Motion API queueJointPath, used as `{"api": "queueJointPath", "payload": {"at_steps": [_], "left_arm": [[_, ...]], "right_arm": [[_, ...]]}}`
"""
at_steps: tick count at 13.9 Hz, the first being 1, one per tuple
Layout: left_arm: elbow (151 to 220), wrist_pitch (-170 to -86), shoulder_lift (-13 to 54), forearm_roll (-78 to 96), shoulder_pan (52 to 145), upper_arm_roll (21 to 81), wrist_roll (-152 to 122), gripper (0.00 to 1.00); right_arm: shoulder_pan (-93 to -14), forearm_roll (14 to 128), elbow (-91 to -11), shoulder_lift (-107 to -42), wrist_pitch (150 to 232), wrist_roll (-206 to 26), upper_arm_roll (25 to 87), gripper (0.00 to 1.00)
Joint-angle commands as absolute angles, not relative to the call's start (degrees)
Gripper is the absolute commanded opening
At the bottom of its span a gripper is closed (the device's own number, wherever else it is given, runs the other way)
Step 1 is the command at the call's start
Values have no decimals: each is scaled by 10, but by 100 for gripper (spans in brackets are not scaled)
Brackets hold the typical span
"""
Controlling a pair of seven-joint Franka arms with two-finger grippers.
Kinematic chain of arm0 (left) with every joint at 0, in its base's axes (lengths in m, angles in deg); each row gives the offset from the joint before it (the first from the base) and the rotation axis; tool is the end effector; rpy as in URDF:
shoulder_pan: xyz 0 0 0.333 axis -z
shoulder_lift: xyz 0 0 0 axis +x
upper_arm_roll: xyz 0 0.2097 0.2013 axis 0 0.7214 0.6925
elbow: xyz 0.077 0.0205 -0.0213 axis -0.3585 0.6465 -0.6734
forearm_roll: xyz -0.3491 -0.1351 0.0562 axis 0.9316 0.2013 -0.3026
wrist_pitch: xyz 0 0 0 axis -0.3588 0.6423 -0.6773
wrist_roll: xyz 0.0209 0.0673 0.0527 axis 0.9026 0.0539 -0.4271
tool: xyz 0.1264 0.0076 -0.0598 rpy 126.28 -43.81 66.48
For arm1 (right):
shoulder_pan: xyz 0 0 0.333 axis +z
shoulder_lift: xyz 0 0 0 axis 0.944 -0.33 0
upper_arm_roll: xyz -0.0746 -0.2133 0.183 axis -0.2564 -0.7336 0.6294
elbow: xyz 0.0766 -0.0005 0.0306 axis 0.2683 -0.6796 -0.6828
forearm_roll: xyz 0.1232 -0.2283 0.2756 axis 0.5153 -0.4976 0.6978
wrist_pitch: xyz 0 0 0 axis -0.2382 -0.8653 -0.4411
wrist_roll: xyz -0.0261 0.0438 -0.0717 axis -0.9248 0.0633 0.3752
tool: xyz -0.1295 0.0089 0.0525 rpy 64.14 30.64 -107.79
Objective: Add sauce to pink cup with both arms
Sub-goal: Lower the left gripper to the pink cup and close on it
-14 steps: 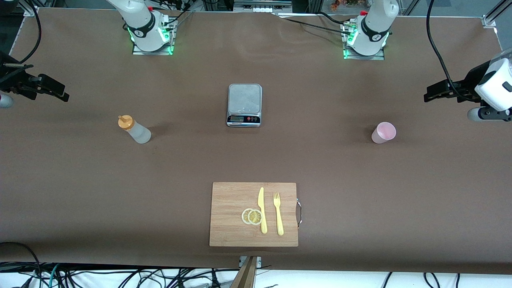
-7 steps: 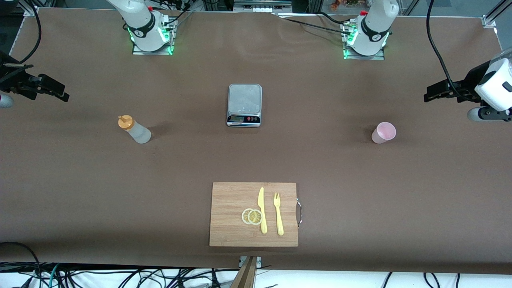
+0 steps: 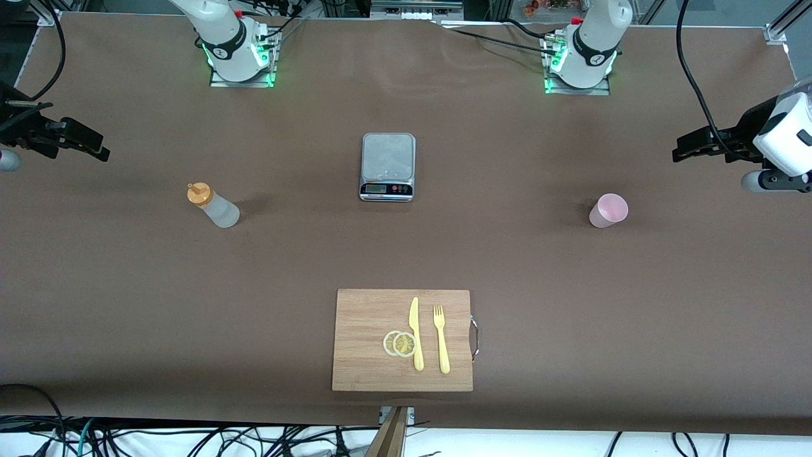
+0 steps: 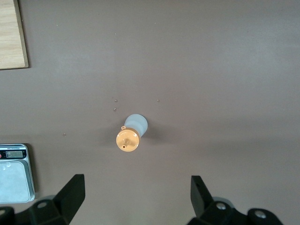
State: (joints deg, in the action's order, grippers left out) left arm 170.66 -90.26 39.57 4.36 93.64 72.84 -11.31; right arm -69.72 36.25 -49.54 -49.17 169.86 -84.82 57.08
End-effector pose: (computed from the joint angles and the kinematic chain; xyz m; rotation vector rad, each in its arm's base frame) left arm 0.5434 -0.0106 0.5339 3.0664 0.0729 -0.3209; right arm 0.5327 -0.0275 0.5310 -3.1042 0.1023 0.0359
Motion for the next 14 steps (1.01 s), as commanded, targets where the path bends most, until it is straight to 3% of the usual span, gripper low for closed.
{"api": "queueJointPath", "payload": {"at_steps": [1, 10, 14], "left_arm": [[1693, -893, 382, 31, 938, 730, -115, 100], [1712, -935, 289, 17, 921, 735, -95, 100], [1793, -1039, 282, -6, 921, 735, -61, 100]], "right_arm": [[-695, 358, -493, -491, 1694, -850, 568, 100], [-695, 358, -493, -491, 1694, -850, 568, 100], [-695, 358, -493, -491, 1694, -850, 568, 100]]}}
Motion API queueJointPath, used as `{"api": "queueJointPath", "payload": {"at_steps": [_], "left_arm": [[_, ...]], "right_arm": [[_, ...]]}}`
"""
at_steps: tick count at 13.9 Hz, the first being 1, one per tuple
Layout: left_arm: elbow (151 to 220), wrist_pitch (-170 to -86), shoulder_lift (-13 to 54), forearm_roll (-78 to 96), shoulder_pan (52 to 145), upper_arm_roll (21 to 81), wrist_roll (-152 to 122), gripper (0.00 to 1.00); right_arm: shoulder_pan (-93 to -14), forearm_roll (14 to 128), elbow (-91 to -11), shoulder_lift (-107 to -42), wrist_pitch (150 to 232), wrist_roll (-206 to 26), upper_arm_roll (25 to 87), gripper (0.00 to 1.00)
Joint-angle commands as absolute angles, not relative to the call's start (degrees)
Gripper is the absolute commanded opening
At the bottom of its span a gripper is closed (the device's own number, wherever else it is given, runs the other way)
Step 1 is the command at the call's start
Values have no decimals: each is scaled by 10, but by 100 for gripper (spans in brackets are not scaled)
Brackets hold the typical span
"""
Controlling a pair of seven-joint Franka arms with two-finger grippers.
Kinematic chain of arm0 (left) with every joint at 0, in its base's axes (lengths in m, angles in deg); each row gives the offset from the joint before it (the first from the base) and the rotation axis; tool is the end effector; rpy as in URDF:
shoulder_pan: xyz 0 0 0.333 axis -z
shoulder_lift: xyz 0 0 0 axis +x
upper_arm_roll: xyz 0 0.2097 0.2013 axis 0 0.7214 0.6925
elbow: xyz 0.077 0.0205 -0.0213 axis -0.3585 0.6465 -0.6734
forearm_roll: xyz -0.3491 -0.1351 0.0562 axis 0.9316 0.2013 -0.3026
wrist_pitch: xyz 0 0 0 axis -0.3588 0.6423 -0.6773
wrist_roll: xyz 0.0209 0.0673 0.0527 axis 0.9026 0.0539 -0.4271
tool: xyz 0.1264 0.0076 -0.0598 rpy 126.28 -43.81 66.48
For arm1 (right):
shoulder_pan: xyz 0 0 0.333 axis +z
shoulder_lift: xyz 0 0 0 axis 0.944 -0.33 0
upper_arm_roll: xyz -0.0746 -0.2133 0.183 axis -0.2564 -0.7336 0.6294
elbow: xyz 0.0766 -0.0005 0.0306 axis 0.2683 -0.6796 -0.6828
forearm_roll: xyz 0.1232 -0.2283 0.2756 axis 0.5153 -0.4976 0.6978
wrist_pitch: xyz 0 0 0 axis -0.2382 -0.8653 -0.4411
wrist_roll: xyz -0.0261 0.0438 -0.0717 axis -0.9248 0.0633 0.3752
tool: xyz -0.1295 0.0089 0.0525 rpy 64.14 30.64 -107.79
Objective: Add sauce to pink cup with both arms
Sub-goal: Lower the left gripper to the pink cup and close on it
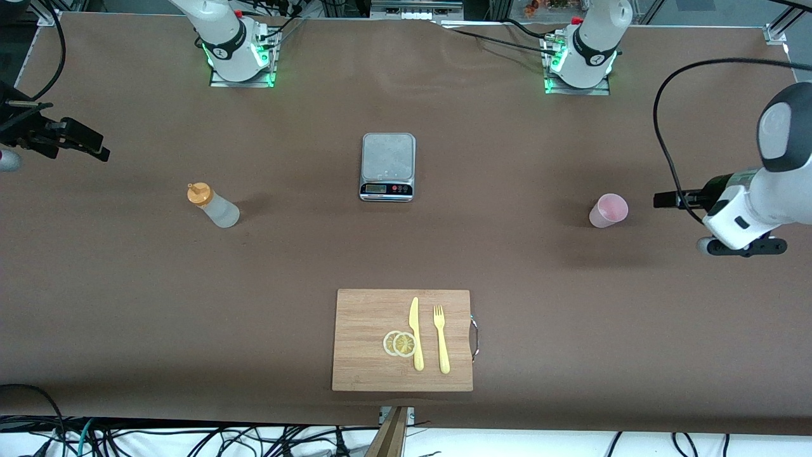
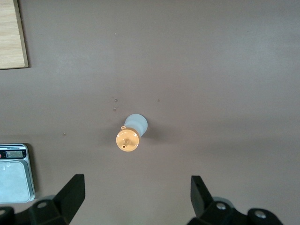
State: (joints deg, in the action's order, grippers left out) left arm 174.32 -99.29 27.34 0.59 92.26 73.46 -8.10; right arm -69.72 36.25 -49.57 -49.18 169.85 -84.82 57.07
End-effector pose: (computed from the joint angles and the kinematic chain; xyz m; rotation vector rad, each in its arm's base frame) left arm 0.5874 0.0181 0.3931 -3.0859 -0.0506 0.5084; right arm 0.5326 -0.0276 0.5306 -3.1041 0.1026 0.0373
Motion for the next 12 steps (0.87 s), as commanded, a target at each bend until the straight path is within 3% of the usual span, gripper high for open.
{"api": "queueJointPath", "payload": {"at_steps": [1, 7, 12], "left_arm": [[1817, -1064, 282, -7, 921, 736, -62, 100], [1979, -1229, 310, -7, 925, 736, -58, 99], [2058, -1338, 315, -6, 922, 764, 17, 99]], "right_arm": [[-695, 358, -493, -491, 1694, -850, 568, 100], [-695, 358, -493, -491, 1694, -850, 568, 100], [-695, 358, -493, -491, 1694, -850, 568, 100]]}}
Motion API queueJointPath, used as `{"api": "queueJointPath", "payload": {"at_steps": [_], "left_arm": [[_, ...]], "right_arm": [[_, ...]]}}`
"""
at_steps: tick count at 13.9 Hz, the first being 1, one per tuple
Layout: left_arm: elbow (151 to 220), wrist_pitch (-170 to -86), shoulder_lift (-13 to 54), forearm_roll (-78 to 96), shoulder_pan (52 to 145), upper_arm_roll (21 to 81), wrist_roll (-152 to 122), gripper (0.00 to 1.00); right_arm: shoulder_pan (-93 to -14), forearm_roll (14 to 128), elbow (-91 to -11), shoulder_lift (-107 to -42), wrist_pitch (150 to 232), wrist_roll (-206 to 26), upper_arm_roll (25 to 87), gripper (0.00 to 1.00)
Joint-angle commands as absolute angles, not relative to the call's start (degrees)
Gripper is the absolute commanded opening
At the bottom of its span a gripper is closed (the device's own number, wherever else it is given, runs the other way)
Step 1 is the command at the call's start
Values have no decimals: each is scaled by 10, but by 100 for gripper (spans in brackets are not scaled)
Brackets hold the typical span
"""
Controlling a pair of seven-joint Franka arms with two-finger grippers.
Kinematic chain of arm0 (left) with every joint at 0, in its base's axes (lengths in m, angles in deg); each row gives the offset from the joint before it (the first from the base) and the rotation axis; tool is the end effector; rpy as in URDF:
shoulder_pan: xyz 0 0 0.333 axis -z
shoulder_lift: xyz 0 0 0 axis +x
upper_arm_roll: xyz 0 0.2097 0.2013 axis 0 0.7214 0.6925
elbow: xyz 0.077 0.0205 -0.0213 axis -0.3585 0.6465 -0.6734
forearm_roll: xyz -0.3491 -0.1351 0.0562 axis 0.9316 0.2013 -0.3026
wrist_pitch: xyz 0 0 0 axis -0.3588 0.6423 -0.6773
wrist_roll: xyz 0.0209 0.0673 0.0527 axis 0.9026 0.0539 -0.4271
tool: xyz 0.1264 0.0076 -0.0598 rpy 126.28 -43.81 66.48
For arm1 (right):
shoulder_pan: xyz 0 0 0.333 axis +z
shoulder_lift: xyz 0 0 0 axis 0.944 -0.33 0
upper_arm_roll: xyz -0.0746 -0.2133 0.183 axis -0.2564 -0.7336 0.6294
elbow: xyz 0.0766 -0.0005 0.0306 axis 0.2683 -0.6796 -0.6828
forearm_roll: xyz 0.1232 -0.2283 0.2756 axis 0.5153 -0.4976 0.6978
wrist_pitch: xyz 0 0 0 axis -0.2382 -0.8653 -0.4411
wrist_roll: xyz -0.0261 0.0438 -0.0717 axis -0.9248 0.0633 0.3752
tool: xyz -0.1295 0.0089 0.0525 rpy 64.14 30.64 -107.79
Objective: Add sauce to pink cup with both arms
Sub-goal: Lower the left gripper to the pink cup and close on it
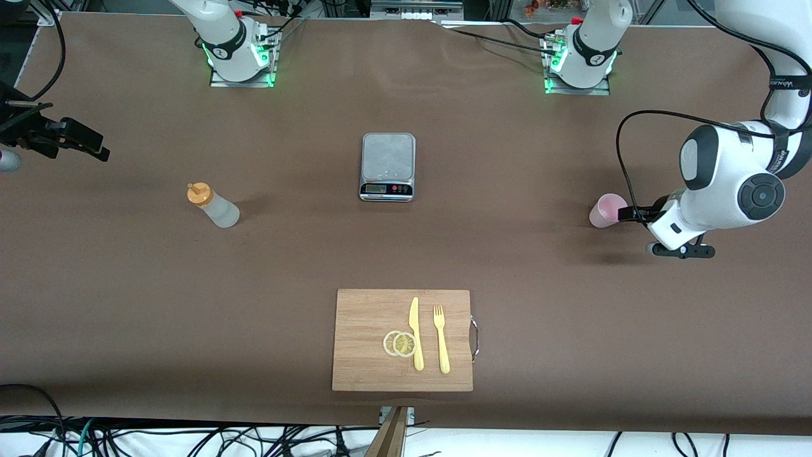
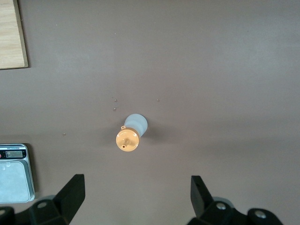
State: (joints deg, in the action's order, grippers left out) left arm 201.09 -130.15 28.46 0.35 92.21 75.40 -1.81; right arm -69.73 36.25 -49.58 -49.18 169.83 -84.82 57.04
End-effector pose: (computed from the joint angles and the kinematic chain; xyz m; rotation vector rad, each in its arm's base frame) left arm 0.5466 0.0404 0.2404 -3.1071 0.0682 0.3692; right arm 0.5325 -0.0279 0.5305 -3.1041 0.1036 0.0381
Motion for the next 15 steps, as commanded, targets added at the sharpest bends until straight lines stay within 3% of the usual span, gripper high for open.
{"api": "queueJointPath", "payload": {"at_steps": [1, 7, 15], "left_arm": [[2066, -1342, 317, -6, 922, 764, 20, 99], [2138, -1429, 332, -1, 924, 764, 20, 98], [2145, -1468, 318, 2, 931, 764, 18, 85]], "right_arm": [[-695, 358, -493, -491, 1694, -850, 568, 100], [-695, 358, -493, -491, 1694, -850, 568, 100], [-695, 358, -493, -491, 1694, -850, 568, 100]]}}
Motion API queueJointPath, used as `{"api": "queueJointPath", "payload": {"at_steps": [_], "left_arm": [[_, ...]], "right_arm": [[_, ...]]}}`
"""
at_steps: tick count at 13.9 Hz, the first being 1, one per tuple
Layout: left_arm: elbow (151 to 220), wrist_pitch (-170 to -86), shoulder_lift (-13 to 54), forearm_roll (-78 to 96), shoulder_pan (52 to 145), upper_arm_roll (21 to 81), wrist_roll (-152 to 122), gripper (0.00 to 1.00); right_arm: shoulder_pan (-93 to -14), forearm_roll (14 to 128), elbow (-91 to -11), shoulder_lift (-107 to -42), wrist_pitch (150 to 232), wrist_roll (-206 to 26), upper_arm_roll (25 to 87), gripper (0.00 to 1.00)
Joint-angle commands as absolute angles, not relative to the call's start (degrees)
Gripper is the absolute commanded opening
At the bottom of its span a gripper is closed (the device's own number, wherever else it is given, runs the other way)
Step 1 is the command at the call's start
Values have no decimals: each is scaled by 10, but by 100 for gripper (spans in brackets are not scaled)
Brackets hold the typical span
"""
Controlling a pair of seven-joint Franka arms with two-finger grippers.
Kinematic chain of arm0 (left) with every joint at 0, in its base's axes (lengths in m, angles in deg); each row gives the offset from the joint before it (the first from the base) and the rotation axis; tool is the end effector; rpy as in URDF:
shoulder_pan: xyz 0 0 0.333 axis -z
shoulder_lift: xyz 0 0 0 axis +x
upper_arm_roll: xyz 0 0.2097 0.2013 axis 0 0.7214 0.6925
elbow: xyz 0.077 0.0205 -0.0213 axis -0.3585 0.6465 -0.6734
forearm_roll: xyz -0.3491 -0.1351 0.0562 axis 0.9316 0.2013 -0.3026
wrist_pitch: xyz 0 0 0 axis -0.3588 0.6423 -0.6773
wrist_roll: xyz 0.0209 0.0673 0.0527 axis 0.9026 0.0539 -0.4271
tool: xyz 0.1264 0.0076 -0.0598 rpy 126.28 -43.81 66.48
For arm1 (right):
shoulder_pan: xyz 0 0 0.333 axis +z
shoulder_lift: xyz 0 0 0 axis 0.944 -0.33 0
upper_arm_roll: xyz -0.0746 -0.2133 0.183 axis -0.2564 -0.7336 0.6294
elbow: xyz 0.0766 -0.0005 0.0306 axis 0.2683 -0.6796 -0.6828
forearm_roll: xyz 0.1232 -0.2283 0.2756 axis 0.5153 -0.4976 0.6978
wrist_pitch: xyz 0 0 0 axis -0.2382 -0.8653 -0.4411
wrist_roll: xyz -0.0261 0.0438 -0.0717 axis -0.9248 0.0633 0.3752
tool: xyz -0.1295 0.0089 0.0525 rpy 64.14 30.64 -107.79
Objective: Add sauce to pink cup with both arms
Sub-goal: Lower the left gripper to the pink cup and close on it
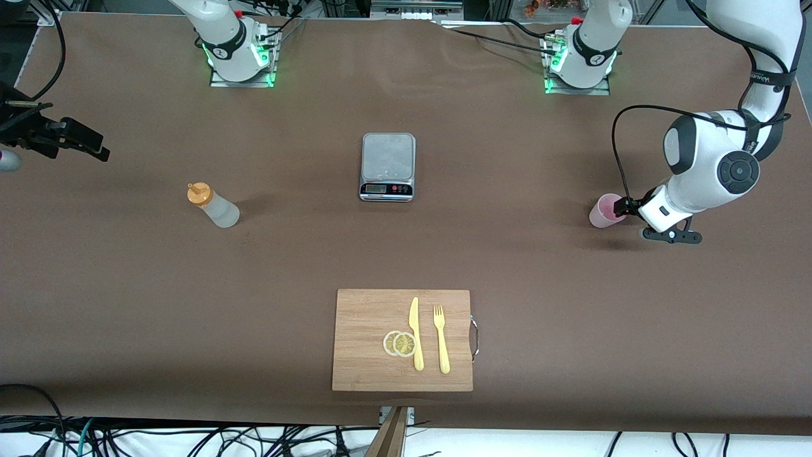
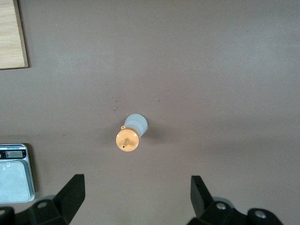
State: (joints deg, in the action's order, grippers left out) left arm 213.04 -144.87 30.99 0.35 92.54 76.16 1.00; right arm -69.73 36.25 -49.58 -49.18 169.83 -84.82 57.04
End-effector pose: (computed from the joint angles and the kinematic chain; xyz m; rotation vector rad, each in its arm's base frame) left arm 0.5140 0.0437 0.2020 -3.1154 0.1342 0.2258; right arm 0.5325 -0.0279 0.5305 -3.1041 0.1036 0.0381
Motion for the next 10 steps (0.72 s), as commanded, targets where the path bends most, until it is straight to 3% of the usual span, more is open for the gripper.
{"api": "queueJointPath", "payload": {"at_steps": [1, 7, 9, 10], "left_arm": [[2145, -1474, 313, 2, 931, 764, 17, 84], [2152, -1480, 310, 2, 932, 764, 16, 81], [2152, -1480, 310, 3, 933, 764, 13, 72], [2152, -1480, 309, 3, 933, 764, 10, 60]], "right_arm": [[-695, 358, -493, -491, 1694, -850, 568, 100], [-695, 358, -493, -491, 1694, -851, 568, 100], [-695, 358, -493, -491, 1694, -850, 568, 100], [-695, 358, -493, -491, 1694, -850, 567, 100]]}}
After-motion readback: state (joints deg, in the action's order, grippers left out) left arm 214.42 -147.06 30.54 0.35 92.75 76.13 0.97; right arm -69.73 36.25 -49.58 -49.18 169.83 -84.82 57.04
